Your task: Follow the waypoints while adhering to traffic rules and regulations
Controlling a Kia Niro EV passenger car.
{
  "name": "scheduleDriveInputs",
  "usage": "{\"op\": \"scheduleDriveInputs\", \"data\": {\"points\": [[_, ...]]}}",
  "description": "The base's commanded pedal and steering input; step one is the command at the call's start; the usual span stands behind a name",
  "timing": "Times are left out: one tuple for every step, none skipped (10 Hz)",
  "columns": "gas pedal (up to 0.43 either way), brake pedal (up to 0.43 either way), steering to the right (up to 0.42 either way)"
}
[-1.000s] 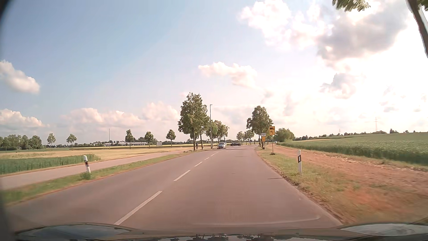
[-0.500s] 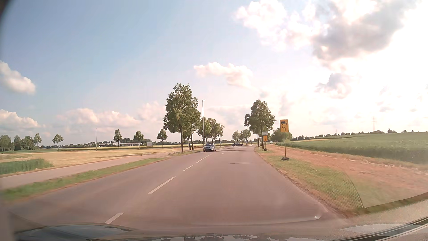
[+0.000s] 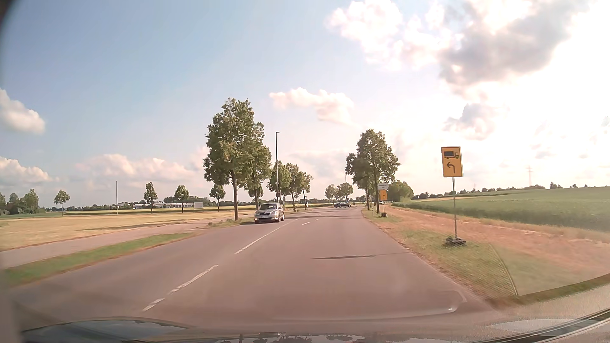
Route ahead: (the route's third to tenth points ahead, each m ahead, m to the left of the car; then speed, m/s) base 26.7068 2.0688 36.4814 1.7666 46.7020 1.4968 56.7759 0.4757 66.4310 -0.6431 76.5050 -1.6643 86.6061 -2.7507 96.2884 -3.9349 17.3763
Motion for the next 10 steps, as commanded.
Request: {"op": "scheduleDriveInputs", "data": {"points": [[0.228, 0.012, 0.016], [0.228, 0.012, 0.017], [0.22, 0.012, 0.018], [0.22, 0.012, 0.019], [0.22, 0.012, 0.019], [0.22, 0.012, 0.019], [0.22, 0.012, 0.019], [0.22, 0.012, 0.019], [0.209, 0.012, 0.018], [0.197, 0.012, 0.016]]}}
